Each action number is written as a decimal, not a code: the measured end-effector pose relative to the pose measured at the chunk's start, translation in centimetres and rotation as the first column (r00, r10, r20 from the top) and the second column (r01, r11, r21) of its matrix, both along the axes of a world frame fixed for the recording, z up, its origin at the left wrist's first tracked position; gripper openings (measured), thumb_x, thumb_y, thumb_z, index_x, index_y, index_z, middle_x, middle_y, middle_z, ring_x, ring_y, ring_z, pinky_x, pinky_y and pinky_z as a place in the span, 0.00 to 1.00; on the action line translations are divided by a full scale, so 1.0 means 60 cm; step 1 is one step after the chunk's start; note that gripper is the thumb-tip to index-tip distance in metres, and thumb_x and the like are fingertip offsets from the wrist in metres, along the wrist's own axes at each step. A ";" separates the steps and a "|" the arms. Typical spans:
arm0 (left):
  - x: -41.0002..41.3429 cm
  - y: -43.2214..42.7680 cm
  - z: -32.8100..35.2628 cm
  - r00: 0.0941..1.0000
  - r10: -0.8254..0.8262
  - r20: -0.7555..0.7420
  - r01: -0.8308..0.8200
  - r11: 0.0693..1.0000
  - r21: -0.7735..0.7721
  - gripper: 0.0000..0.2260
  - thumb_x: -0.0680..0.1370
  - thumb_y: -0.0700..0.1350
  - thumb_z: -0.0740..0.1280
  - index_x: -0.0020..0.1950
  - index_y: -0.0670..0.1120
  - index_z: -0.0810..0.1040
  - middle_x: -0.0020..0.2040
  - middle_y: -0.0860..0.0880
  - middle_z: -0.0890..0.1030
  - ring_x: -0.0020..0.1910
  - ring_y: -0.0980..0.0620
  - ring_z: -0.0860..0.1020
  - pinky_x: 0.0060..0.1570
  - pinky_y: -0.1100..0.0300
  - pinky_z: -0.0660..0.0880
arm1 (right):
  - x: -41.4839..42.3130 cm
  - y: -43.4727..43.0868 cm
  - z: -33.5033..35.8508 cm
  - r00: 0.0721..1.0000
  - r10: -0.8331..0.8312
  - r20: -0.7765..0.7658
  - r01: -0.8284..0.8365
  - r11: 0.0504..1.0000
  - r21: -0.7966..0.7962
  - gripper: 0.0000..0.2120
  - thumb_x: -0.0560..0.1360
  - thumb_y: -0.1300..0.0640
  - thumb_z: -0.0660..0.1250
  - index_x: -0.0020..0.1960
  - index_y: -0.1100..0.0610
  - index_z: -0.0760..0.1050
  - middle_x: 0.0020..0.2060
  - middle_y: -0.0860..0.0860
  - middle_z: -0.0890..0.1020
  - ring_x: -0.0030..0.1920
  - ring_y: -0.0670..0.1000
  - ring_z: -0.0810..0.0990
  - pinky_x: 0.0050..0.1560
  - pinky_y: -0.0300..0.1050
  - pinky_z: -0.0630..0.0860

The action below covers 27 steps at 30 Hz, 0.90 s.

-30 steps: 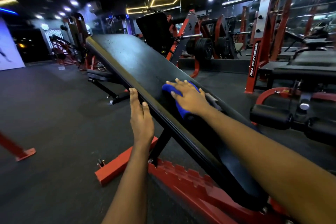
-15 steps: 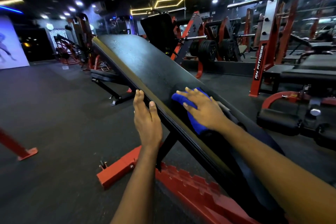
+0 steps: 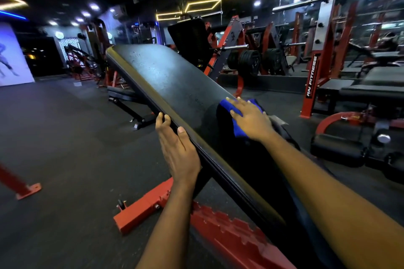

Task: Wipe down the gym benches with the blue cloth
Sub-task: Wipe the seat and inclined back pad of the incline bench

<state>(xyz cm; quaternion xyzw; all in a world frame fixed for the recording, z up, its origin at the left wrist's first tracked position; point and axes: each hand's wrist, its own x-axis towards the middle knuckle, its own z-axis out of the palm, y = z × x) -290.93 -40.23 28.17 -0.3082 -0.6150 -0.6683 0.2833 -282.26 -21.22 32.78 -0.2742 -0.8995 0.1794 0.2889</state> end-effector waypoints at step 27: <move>-0.156 0.003 0.150 0.957 -0.061 0.282 0.052 0.998 0.036 0.23 0.84 0.47 0.55 0.78 0.44 0.57 0.77 0.45 0.59 0.73 0.53 0.61 0.68 0.65 0.58 | -0.136 0.024 0.088 0.987 0.133 -0.088 -0.132 0.991 0.022 0.23 0.80 0.45 0.63 0.72 0.50 0.67 0.73 0.52 0.68 0.74 0.55 0.65 0.73 0.57 0.63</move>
